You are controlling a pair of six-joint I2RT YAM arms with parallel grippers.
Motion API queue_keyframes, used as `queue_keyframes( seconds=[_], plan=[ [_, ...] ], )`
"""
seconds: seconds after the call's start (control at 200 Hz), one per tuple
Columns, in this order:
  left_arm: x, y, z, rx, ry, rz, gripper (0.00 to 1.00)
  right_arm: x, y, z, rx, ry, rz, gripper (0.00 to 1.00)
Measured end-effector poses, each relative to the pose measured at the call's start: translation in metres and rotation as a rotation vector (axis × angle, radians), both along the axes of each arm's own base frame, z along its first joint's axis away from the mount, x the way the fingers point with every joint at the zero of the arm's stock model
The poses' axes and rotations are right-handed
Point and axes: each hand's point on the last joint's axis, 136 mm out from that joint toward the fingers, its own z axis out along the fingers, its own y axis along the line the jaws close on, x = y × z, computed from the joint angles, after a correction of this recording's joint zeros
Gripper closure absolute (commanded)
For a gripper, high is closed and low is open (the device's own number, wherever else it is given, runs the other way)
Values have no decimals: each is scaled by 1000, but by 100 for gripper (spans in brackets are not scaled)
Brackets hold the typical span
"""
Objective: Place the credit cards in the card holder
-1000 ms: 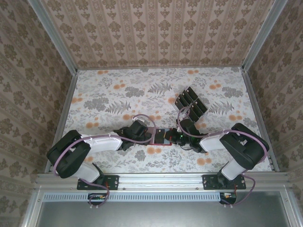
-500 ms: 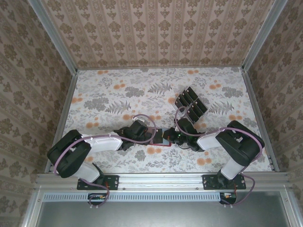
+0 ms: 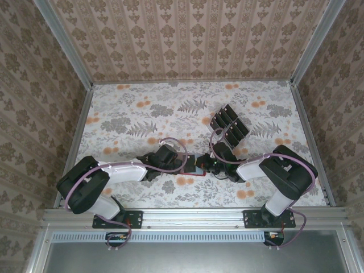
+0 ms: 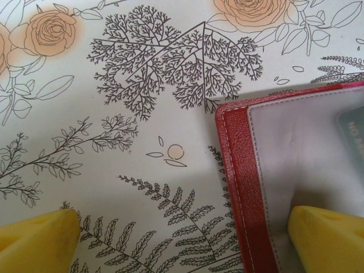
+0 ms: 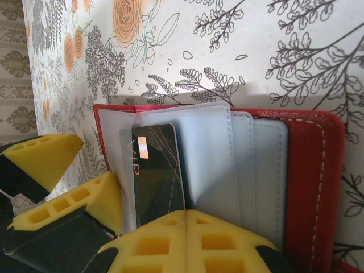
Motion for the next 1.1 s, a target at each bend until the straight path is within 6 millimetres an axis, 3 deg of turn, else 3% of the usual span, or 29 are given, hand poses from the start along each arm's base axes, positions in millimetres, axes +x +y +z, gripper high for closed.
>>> queue_keyframes(
  seconds=[1.1],
  plan=[
    [0, 0, 0, -2, -1, 0, 0, 5, -6, 1, -7, -5, -21, 100]
  ],
)
